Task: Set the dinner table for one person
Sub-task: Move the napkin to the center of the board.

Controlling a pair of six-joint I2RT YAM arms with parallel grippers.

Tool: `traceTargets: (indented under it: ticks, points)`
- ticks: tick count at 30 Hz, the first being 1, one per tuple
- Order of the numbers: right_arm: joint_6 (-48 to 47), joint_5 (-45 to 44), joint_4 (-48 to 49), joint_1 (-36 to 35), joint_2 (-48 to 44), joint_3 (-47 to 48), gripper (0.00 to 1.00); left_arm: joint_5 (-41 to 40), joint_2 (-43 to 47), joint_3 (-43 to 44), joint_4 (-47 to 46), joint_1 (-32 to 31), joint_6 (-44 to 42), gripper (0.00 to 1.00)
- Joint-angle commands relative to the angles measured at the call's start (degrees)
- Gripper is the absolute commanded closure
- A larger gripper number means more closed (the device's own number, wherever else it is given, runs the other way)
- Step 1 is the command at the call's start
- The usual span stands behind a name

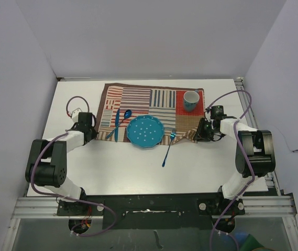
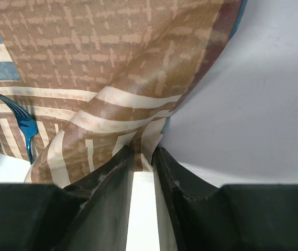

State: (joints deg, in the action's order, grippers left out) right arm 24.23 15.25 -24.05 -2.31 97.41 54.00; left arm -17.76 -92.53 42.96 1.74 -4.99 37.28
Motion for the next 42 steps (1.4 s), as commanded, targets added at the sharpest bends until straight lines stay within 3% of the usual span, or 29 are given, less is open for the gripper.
traceTargets:
  ticks: [1,10,29,42]
  points:
    - [-1.54,-3.85,-1.08,-0.52,2.53,-2.62,0.75,3.17,5.32,-2.55,5.56,-4.58,2.00,1.00]
    - [-0.45,-9.04,-2.62,-0.33,2.65,-2.53,0.76,0.54,13.25,-4.94,11.22,-10.44,4.05,1.00]
    - [2.40,-21.48,-15.62,-1.66,-2.25,-4.36,0.75,-2.85,23.29,-4.43,19.27,-10.39,3.72,1.00]
    - [5.19,-27.26,-25.08,-6.93,0.84,-4.03,0.75,-4.38,27.22,-4.03,23.49,-10.43,3.90,1.00]
